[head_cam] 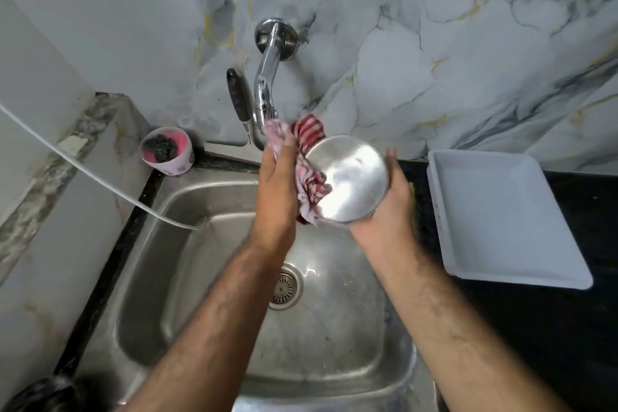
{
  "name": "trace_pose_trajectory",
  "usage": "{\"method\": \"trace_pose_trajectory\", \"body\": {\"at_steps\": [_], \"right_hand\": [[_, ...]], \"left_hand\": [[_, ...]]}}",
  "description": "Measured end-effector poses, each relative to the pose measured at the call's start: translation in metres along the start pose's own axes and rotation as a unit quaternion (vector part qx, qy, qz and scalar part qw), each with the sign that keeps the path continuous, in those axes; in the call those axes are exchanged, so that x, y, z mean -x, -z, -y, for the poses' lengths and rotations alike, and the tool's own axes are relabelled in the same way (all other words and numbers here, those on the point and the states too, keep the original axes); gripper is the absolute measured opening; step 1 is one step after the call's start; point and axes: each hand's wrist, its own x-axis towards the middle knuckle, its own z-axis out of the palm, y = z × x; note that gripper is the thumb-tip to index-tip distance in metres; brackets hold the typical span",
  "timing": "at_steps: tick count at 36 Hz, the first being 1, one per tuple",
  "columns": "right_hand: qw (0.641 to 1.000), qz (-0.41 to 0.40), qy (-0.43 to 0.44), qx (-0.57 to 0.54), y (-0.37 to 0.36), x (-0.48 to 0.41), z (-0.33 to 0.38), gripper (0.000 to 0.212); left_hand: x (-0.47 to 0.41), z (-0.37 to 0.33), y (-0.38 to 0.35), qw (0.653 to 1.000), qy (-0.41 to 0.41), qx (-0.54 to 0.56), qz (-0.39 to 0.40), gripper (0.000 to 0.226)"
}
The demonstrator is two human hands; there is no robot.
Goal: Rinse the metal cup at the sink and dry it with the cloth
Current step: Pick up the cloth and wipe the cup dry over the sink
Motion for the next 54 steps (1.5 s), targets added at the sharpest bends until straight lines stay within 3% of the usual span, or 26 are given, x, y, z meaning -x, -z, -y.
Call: {"method": "trace_pose_trajectory", "body": {"at_steps": [4,6,8,10,12,14,16,18,20,21,22,23,26,28,31,33,34,36,39,41,45,48,51,54], "right_hand": [[1.000,-0.009,-0.009,-0.024,0.006,-0.009,-0.005,0.040],[0.999,0.025,-0.015,0.039,0.016,-0.013,-0.004,0.037],[0.991,0.068,-0.031,0.107,0.019,-0.012,0.003,0.034],[0.984,0.089,-0.031,0.151,0.015,-0.014,0.008,0.036],[0.989,0.072,-0.034,0.123,0.008,-0.014,0.008,0.038],[0.998,0.030,-0.045,0.041,-0.001,-0.016,0.010,0.046],[0.999,-0.018,-0.026,-0.025,-0.010,-0.017,0.010,0.041],[0.998,-0.052,-0.014,-0.045,-0.016,-0.016,0.005,0.041],[0.997,-0.054,-0.008,-0.051,-0.015,-0.013,-0.003,0.040],[0.998,-0.043,0.002,-0.042,-0.012,-0.014,-0.006,0.036],[0.999,-0.026,0.001,-0.029,-0.010,-0.013,-0.008,0.036],[1.000,-0.015,-0.007,-0.020,-0.007,-0.013,-0.009,0.038],[0.999,-0.041,-0.014,0.032,-0.005,-0.012,-0.007,0.043],[0.998,-0.051,0.011,0.020,-0.001,-0.014,-0.004,0.040],[0.999,-0.040,0.016,-0.034,0.006,-0.018,0.008,0.040],[0.998,-0.002,0.028,-0.056,0.008,-0.020,0.013,0.038],[0.998,0.018,0.029,-0.053,0.007,-0.019,0.013,0.040],[0.998,0.039,0.019,-0.035,-0.001,-0.017,0.012,0.044],[0.999,0.042,0.015,-0.010,-0.013,-0.015,0.010,0.047],[1.000,0.021,0.007,0.006,-0.014,-0.015,0.009,0.045],[0.999,0.000,-0.024,0.037,-0.010,-0.016,-0.005,0.045],[0.998,-0.001,-0.033,0.052,-0.004,-0.012,-0.014,0.065],[0.995,0.062,-0.031,0.066,0.005,-0.007,-0.014,0.074],[0.985,0.164,-0.049,0.040,0.008,0.000,-0.012,0.057]], "left_hand": [[0.006,0.003,-0.004,0.999,-0.003,0.004,-0.045,0.039],[-0.008,-0.005,0.009,0.997,-0.003,-0.076,0.010,0.037],[-0.019,-0.017,0.018,0.980,0.006,-0.163,0.114,0.037],[-0.025,-0.022,0.016,0.969,0.009,-0.187,0.161,0.036],[-0.026,-0.022,0.008,0.977,-0.020,-0.182,0.106,0.027],[-0.020,-0.013,0.001,0.981,-0.065,-0.183,-0.001,0.024],[-0.004,-0.003,-0.003,0.965,-0.141,-0.208,-0.078,0.029],[0.015,0.008,-0.005,0.934,-0.233,-0.267,-0.053,0.020],[0.030,0.018,-0.009,0.852,-0.329,-0.403,0.067,0.027],[0.032,0.022,-0.009,0.801,-0.355,-0.466,0.122,0.035],[0.028,0.021,-0.009,0.775,-0.353,-0.501,0.151,0.042],[0.022,0.016,-0.009,0.775,-0.332,-0.516,0.152,0.046],[-0.004,0.001,-0.009,0.804,-0.230,-0.543,0.073,0.040],[-0.019,-0.002,0.001,0.853,-0.158,-0.498,0.018,0.028],[-0.006,0.011,0.014,0.950,-0.064,-0.307,0.008,0.024],[0.015,0.024,0.009,0.989,0.029,-0.136,0.046,0.030],[0.025,0.031,0.003,0.994,0.068,-0.052,0.066,0.031],[0.037,0.033,-0.008,0.988,0.117,0.096,0.035,0.032],[0.037,0.025,-0.013,0.962,0.136,0.232,-0.046,0.044],[0.037,0.015,-0.011,0.947,0.131,0.292,-0.036,0.056],[0.045,0.010,-0.011,0.980,-0.014,0.195,0.028,0.044],[0.037,0.008,-0.002,0.993,-0.065,0.091,0.025,0.025],[0.030,0.003,0.004,0.992,-0.088,-0.075,0.047,0.011],[0.030,-0.001,-0.001,0.984,-0.019,-0.128,0.120,0.020]]}}
